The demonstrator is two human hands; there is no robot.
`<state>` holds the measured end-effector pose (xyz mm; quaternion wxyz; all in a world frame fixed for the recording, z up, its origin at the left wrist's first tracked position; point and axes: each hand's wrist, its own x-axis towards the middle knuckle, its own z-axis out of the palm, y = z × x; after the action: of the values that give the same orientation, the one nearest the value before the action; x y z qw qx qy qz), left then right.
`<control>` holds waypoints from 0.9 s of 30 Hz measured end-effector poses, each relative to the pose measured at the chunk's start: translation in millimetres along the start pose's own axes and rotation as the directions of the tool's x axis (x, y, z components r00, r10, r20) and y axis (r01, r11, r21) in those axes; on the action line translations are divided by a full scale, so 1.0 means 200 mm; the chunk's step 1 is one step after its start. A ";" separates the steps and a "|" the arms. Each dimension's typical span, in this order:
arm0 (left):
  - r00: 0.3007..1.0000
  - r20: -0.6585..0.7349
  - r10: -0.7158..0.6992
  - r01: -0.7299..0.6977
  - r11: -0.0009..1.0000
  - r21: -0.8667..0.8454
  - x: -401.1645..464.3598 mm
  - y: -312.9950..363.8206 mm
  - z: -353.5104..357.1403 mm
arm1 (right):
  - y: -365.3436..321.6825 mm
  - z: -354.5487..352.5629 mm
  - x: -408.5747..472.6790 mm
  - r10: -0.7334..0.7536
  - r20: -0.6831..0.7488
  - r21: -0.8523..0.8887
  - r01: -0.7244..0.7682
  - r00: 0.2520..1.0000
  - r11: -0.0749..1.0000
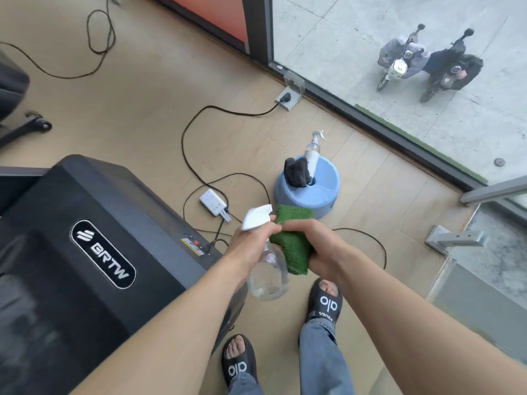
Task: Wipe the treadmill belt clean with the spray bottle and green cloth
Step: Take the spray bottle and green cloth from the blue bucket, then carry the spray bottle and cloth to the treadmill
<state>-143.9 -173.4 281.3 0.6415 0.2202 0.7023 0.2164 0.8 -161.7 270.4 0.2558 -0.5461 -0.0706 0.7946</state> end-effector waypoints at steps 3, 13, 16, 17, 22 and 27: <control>0.998 -0.060 -0.014 0.013 1.000 -0.021 -0.11 -0.21 -0.08 | 0.23 0.03 -0.02 0.061 -0.128 -0.024 -0.064 0.990 0.998; 0.981 -0.086 -0.172 0.170 0.985 -0.032 -0.44 -0.65 -0.36 | 0.78 0.06 -0.16 0.192 -0.209 0.022 -0.191 0.959 0.981; 0.974 -0.146 -0.173 0.174 0.985 -0.012 -0.52 -0.78 -0.39 | 0.95 0.12 -0.23 0.225 -0.146 0.092 -0.213 0.963 0.973; 0.975 -0.158 -0.157 0.159 0.987 -0.003 -0.53 -0.80 -0.39 | 0.98 0.14 -0.25 0.236 -0.128 0.121 -0.221 0.963 0.968; 0.969 -0.160 -0.190 0.197 0.980 0.033 -0.62 -0.90 -0.46 | 1.12 0.19 -0.31 0.218 -0.041 0.170 -0.208 0.975 0.963; 0.973 -0.161 -0.164 0.171 0.985 0.033 -0.67 -1.02 -0.60 | 1.34 0.30 -0.33 0.189 0.052 0.127 -0.195 0.981 0.973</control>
<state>-258.7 -420.0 280.2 0.5945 0.1572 0.7717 0.1620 -123.0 -413.7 243.3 0.2118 -0.5165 0.0298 0.8292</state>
